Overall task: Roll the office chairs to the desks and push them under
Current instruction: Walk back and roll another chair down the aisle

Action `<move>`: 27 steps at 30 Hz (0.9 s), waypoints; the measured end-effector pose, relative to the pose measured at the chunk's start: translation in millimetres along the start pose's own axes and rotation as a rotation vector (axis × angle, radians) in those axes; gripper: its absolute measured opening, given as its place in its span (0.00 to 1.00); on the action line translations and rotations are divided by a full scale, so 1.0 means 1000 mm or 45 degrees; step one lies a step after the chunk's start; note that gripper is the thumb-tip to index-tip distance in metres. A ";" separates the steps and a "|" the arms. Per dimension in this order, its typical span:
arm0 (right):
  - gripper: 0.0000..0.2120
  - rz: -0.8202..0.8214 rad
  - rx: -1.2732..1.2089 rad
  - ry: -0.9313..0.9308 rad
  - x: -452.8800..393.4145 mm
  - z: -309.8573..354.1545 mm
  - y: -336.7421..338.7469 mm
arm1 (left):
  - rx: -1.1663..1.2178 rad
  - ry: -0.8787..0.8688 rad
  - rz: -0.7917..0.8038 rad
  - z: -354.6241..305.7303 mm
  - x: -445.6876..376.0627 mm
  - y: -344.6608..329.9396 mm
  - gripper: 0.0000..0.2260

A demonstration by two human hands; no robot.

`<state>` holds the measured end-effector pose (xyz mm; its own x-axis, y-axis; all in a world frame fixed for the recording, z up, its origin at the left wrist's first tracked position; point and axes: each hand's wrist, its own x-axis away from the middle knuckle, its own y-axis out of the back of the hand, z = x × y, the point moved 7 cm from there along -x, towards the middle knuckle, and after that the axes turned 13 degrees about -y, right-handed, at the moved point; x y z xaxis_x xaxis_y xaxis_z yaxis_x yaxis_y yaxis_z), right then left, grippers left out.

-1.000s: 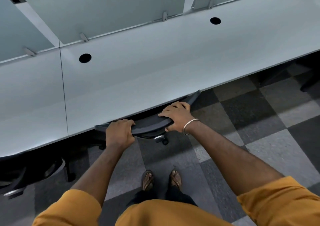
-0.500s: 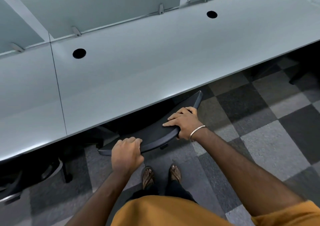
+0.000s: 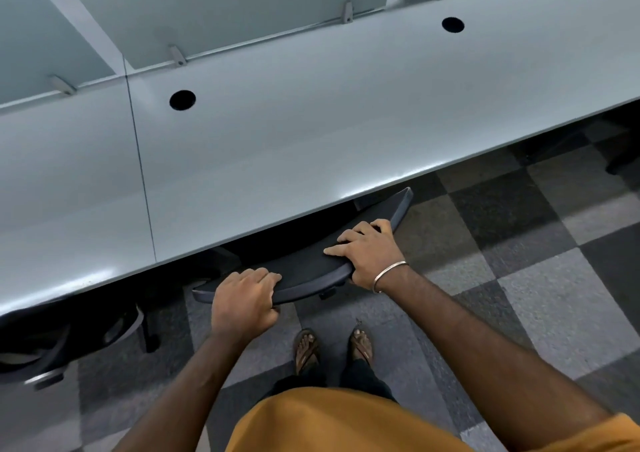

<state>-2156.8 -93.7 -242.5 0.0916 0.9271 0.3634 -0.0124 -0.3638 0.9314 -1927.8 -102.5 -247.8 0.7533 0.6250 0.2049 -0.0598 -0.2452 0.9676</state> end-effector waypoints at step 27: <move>0.31 -0.218 -0.134 -0.308 -0.027 0.029 0.009 | -0.014 -0.023 0.022 0.068 -0.026 0.007 0.23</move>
<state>-2130.9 -124.6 -244.9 0.3355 0.9211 0.1974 -0.0784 -0.1815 0.9803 -1903.2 -171.2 -256.6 0.7638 0.6073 0.2189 -0.0798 -0.2476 0.9656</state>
